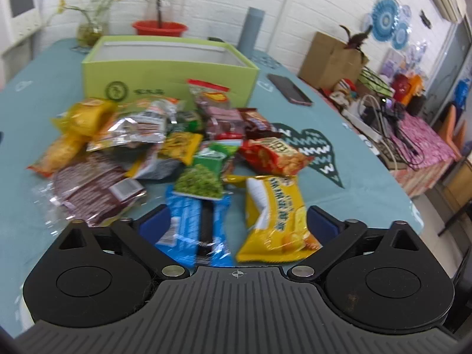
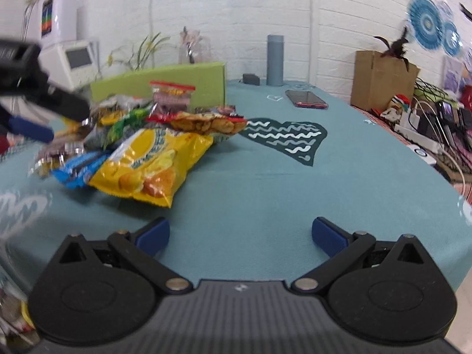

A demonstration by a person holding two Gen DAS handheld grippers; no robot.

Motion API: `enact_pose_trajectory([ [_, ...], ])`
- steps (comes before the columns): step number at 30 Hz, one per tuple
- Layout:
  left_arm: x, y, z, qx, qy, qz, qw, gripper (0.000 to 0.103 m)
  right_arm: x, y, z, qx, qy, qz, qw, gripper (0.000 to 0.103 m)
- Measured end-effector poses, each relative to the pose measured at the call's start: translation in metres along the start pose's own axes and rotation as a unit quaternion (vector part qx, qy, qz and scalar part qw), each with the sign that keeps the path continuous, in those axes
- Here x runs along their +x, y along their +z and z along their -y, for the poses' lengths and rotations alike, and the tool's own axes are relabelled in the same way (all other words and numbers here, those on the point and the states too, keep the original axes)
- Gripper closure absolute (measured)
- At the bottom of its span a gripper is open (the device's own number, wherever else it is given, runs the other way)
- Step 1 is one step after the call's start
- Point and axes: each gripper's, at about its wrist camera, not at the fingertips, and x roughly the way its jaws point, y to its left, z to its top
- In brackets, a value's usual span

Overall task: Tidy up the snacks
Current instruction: 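Move the left gripper to the yellow chip bag and close on it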

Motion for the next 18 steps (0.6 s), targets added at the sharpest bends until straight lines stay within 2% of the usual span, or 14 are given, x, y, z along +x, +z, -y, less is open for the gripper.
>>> enact_pose_trajectory([
  [2, 0.008, 0.006, 0.004, -0.007, -0.004, 0.000, 1.0000, 0.011, -0.003, 0.011, 0.000, 0.006, 0.036, 0.005, 0.999, 0.000],
  [5, 0.014, 0.013, 0.002, -0.017, -0.025, 0.008, 0.9995, 0.011, -0.008, 0.023, -0.013, -0.025, 0.063, 0.021, 0.997, 0.000],
  [8, 0.022, 0.015, 0.003, -0.016, -0.037, -0.011, 0.9991, 0.011, -0.002, 0.029, -0.028, -0.062, 0.107, 0.024, 0.992, 0.001],
  [11, 0.034, 0.015, 0.005, -0.017, -0.041, -0.040, 0.9982, 0.026, 0.013, 0.033, -0.035, -0.064, 0.131, 0.018, 0.989, 0.001],
  [13, 0.042, 0.014, 0.005, -0.028, -0.055, -0.060, 0.9963, 0.034, 0.020, 0.034, -0.034, -0.061, 0.130, 0.016, 0.990, 0.001],
  [15, 0.050, 0.013, 0.011, -0.024, -0.067, -0.075, 0.9946, 0.039, 0.023, 0.036, -0.033, -0.058, 0.133, 0.018, 0.989, 0.001],
  [18, 0.060, 0.013, 0.017, -0.013, -0.061, -0.081, 0.9948, 0.041, 0.028, 0.039, -0.031, -0.047, 0.150, 0.015, 0.987, 0.001],
])
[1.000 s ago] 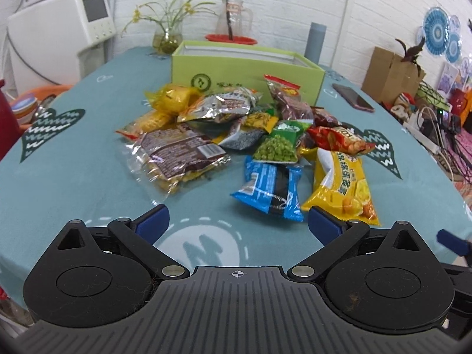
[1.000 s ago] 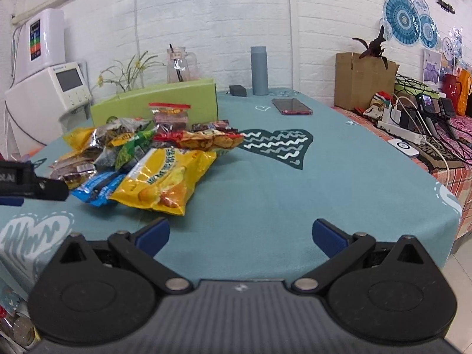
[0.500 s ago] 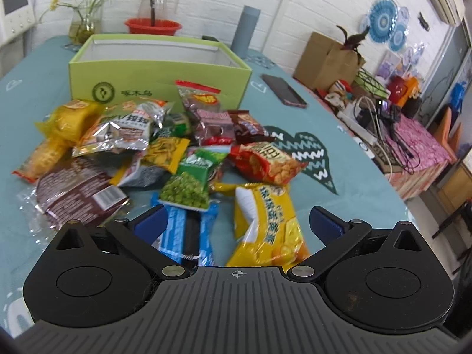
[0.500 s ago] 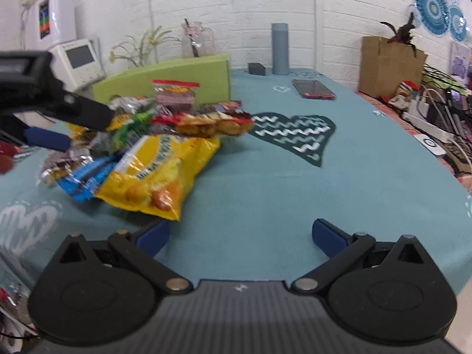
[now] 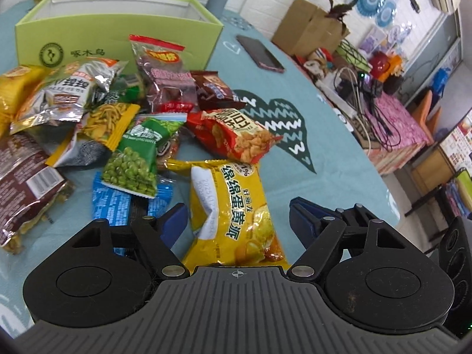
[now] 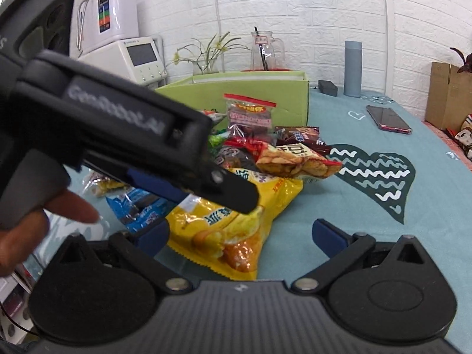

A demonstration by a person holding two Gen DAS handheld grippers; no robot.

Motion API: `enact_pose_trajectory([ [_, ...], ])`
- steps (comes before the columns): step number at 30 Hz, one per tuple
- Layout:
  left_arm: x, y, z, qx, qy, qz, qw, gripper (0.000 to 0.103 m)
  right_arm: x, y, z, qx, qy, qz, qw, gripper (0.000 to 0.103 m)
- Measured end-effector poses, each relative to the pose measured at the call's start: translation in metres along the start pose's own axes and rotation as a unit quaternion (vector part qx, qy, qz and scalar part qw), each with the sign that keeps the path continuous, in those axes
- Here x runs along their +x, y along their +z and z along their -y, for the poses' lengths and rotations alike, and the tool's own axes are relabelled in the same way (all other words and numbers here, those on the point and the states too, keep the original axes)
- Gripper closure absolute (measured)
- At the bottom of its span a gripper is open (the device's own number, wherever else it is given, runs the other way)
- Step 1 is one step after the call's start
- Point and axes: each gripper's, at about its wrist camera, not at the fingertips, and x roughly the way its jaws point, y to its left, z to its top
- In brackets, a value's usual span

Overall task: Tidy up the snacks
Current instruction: 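Move the left gripper to the yellow chip bag and close on it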

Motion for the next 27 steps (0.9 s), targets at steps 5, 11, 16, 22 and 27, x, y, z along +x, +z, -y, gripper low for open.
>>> enact_pose_trajectory([
  [5, 0.006, 0.002, -0.008, -0.008, 0.002, -0.008, 0.9999, 0.046, 0.007, 0.004, -0.001, -0.006, 0.006, 0.000, 1.000, 0.002],
  [11, 0.008, 0.002, -0.015, -0.014, -0.014, -0.013, 0.9997, 0.047, 0.011, 0.012, -0.001, 0.010, 0.008, -0.007, 1.000, 0.002],
  [16, 0.006, 0.002, -0.023, -0.011, -0.019, -0.013, 0.9997, 0.055, 0.022, 0.011, 0.000, 0.025, 0.010, -0.027, 0.999, 0.002],
  [22, 0.004, 0.000, -0.025, 0.008, -0.010, -0.011, 0.9999, 0.054, 0.029, 0.005, -0.009, 0.016, 0.010, -0.025, 1.000, 0.001],
  [27, 0.005, 0.002, -0.022, 0.027, -0.013, -0.019, 0.9994, 0.056, 0.021, 0.004, -0.002, 0.011, -0.005, -0.034, 0.999, 0.001],
])
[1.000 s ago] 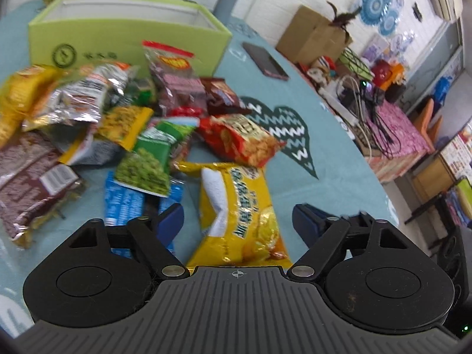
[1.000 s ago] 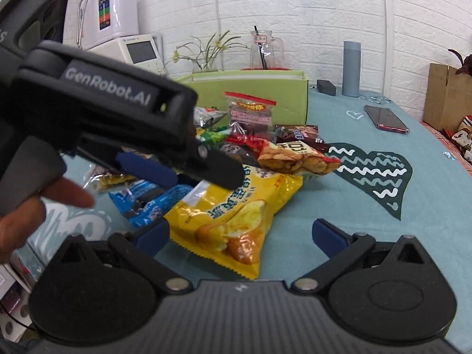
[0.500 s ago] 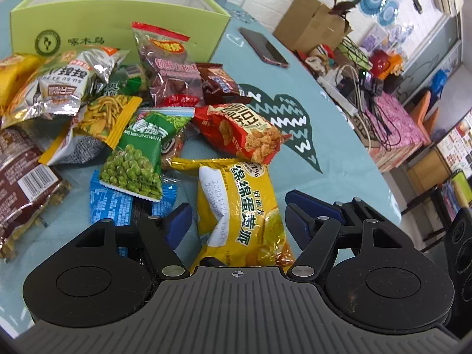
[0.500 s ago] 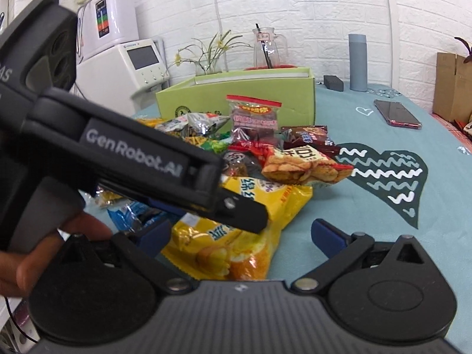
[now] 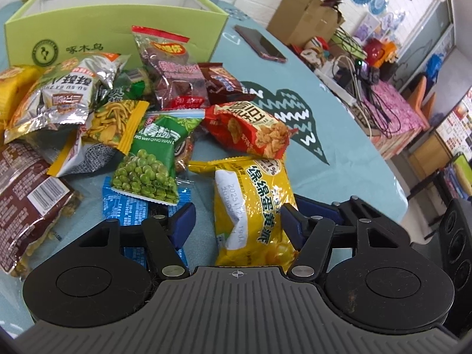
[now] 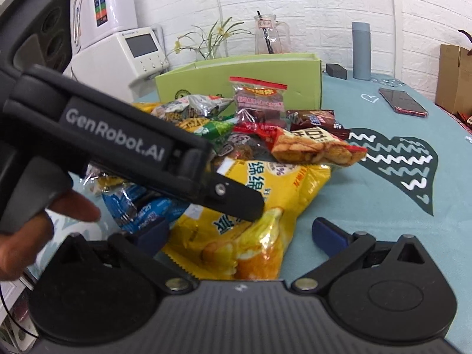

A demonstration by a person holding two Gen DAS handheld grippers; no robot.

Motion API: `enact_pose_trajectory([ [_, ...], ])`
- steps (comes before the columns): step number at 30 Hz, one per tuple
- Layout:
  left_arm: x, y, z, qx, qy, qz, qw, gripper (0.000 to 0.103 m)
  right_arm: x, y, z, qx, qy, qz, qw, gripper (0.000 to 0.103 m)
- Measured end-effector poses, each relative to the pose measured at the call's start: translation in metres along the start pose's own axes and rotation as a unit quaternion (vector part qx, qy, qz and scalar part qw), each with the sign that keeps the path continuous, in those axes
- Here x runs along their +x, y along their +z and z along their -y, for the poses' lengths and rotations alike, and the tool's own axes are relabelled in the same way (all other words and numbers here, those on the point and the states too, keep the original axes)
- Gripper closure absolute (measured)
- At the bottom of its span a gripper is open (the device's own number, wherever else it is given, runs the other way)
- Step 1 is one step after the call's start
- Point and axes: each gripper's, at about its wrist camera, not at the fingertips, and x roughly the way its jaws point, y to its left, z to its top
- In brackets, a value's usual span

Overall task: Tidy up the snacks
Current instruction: 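Move the left gripper to the yellow chip bag and close on it, then lift the yellow chip bag with the left gripper and release it into the green box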

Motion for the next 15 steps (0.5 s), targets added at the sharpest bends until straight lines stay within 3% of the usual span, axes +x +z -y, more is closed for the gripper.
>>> enact_pose_trajectory([
  [3, 0.003, 0.000, 0.006, 0.012, -0.008, -0.005, 0.9999, 0.056, -0.005, 0.004, 0.002, 0.021, 0.002, -0.018, 1.000, 0.001],
  [7, 0.008, 0.001, 0.012, 0.017, -0.009, -0.012, 0.9997, 0.059, -0.006, 0.004, -0.002, 0.007, -0.013, -0.002, 1.000, 0.001],
  [12, 0.011, 0.004, 0.009, 0.009, -0.012, -0.016, 0.9997, 0.062, -0.003, 0.002, 0.005, 0.024, 0.005, 0.004, 1.000, 0.002],
  [14, 0.015, 0.004, 0.010, 0.010, -0.019, -0.020, 0.9996, 0.075, -0.002, 0.003, 0.004, 0.022, 0.012, 0.013, 1.000, 0.013],
  [15, 0.017, 0.004, 0.010, 0.013, -0.019, -0.017, 0.9996, 0.076, -0.002, 0.002, 0.005, 0.025, 0.020, 0.015, 0.999, 0.026],
])
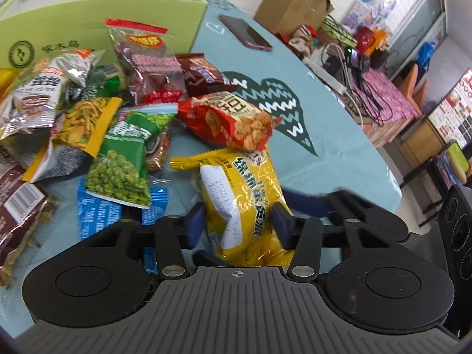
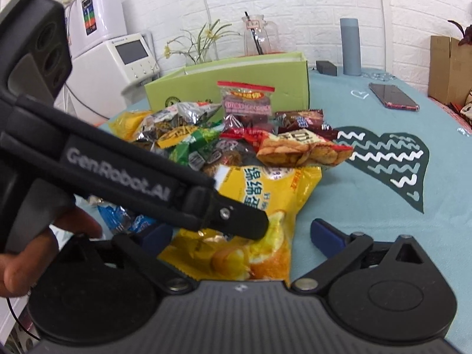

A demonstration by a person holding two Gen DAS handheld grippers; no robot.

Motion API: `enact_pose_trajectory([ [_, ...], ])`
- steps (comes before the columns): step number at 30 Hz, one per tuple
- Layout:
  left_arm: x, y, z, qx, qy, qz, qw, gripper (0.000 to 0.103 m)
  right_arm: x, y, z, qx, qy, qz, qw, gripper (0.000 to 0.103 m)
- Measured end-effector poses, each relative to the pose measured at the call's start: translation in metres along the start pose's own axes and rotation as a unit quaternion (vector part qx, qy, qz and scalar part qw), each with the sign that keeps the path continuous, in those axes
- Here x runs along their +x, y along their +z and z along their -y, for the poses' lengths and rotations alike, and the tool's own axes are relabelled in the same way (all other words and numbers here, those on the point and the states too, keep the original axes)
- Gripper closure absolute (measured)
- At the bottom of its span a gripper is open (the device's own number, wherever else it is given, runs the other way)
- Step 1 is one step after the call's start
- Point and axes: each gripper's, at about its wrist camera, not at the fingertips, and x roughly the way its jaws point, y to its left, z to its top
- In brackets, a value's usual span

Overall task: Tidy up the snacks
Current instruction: 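Lift the yellow chip bag with the left gripper and release it into the green box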

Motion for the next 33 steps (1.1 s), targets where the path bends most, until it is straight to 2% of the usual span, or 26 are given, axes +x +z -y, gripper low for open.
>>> enact_pose_trajectory([
  [3, -0.003, 0.000, -0.005, -0.006, -0.023, -0.004, 0.9997, 0.085, -0.006, 0.000, -0.003, -0.010, -0.019, -0.003, 1.000, 0.038],
  [5, -0.012, -0.003, -0.004, -0.004, -0.033, 0.002, 0.9994, 0.088, -0.013, 0.004, -0.001, 0.005, -0.012, -0.002, 1.000, 0.038],
  [8, -0.032, -0.005, 0.005, 0.003, -0.036, 0.022, 0.9991, 0.088, -0.029, 0.011, -0.016, -0.021, -0.024, 0.009, 0.999, 0.039],
  [11, -0.062, 0.002, 0.010, 0.009, -0.037, 0.062, 0.9973, 0.088, -0.044, 0.029, -0.028, -0.043, -0.020, 0.037, 0.998, 0.038],
  [14, -0.087, 0.028, 0.006, 0.020, -0.024, 0.109, 0.9936, 0.087, -0.038, 0.066, -0.037, -0.084, -0.013, 0.069, 0.994, 0.038],
  [18, -0.100, 0.097, -0.020, 0.030, 0.013, 0.165, 0.9857, 0.086, 0.011, 0.140, -0.034, -0.128, 0.005, 0.106, 0.986, 0.038],
  [21, -0.084, 0.158, -0.049, 0.024, 0.041, 0.171, 0.9841, 0.086, 0.069, 0.193, -0.023, -0.144, 0.010, 0.101, 0.984, 0.038],
  [24, -0.053, 0.208, -0.087, 0.012, 0.060, 0.155, 0.9859, 0.086, 0.126, 0.230, -0.007, -0.142, 0.014, 0.076, 0.987, 0.038],
  [27, -0.017, 0.234, -0.120, -0.004, 0.063, 0.128, 0.9897, 0.086, 0.173, 0.245, 0.005, -0.131, 0.021, 0.041, 0.990, 0.037],
  [30, 0.011, 0.240, -0.146, -0.014, 0.064, 0.102, 0.9926, 0.084, 0.207, 0.240, 0.013, -0.124, 0.034, 0.014, 0.992, 0.033],
  [33, 0.024, 0.238, -0.162, -0.016, 0.084, 0.095, 0.9918, 0.059, 0.224, 0.231, 0.014, -0.134, 0.028, -0.001, 0.991, 0.029],
])
